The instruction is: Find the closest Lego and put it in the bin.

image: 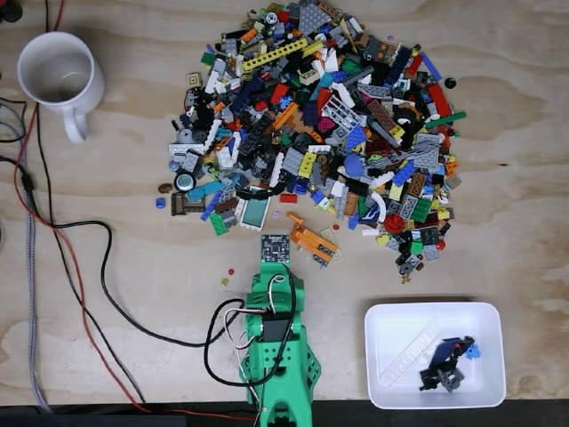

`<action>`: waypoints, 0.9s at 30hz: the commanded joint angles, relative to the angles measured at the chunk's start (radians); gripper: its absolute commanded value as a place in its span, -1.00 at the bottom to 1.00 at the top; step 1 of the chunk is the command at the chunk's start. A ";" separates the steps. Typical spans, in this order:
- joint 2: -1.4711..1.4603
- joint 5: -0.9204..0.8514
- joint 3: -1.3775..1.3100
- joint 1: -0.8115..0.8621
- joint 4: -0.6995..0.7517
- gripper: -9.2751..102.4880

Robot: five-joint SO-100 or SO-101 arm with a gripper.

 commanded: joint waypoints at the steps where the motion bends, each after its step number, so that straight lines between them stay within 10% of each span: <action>1: -0.005 0.012 -0.012 -0.018 0.017 -0.84; 27: -0.005 0.005 -0.012 -0.034 0.017 -0.84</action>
